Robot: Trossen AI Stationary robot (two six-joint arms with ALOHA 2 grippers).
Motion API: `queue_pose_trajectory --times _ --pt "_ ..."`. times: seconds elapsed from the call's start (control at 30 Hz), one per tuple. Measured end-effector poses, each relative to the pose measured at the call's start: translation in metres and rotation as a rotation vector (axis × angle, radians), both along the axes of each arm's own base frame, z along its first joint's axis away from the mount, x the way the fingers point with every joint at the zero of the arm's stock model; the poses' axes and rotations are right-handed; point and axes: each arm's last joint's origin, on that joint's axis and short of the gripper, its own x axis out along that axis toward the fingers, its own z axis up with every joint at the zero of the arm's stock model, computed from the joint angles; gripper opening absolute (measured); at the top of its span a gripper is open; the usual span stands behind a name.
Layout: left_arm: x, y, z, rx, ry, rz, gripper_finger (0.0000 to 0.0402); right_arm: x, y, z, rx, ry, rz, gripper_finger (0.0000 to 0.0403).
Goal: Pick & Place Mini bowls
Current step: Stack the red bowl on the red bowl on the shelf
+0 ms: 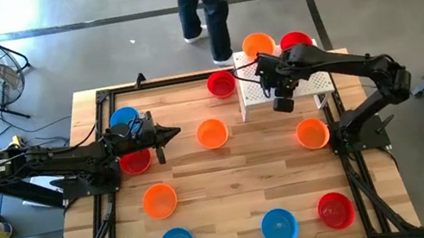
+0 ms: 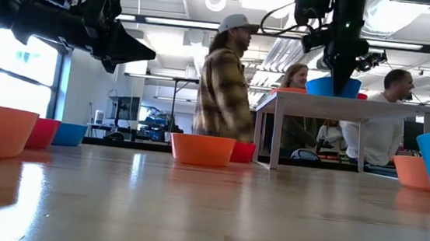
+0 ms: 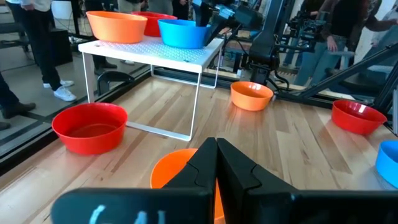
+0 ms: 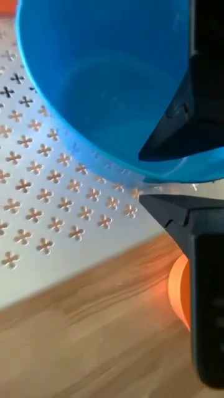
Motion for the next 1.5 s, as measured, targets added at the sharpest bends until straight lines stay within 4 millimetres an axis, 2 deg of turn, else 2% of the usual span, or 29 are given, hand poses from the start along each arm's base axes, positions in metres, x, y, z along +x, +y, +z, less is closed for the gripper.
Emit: queue_pose_trajectory --times 0.27,0.37,0.43,0.67,0.73,0.9,1.2,1.37,1.5 --pt "0.000 0.000 0.000 0.000 0.000 0.000 0.0001 -0.020 0.017 0.028 -0.034 -0.146 -0.041 0.0107" --pt "0.000 0.000 0.000 0.000 0.000 0.000 0.0001 -0.027 0.027 0.038 -0.015 -0.277 -0.027 0.0100" --pt "0.000 0.000 0.000 0.000 0.000 0.000 0.0001 -0.030 0.033 0.037 -0.015 -0.384 0.004 0.0086" --pt "0.000 0.000 0.000 0.000 0.001 0.000 0.0001 -0.037 0.060 0.006 0.003 -0.713 0.132 0.0012" --pt "0.000 0.000 0.000 0.000 0.000 0.000 0.0001 -0.037 0.067 -0.002 -0.009 -0.796 0.169 0.0004" --pt "0.000 0.000 0.000 0.000 0.002 0.000 0.0001 -0.036 0.083 -0.018 -0.043 -0.978 0.254 0.0010" --pt "0.000 0.000 -0.001 0.006 0.013 0.002 0.0001 -0.033 0.102 -0.062 -0.087 -1.235 0.389 0.0006" --pt "0.000 0.000 -0.004 -0.002 0.070 0.002 0.0001 -0.037 0.104 -0.079 -0.101 -1.281 0.401 0.0006" --pt "0.003 0.001 0.001 -0.018 0.174 0.000 0.0001 -0.038 0.104 -0.081 -0.111 -1.286 0.409 0.0002"
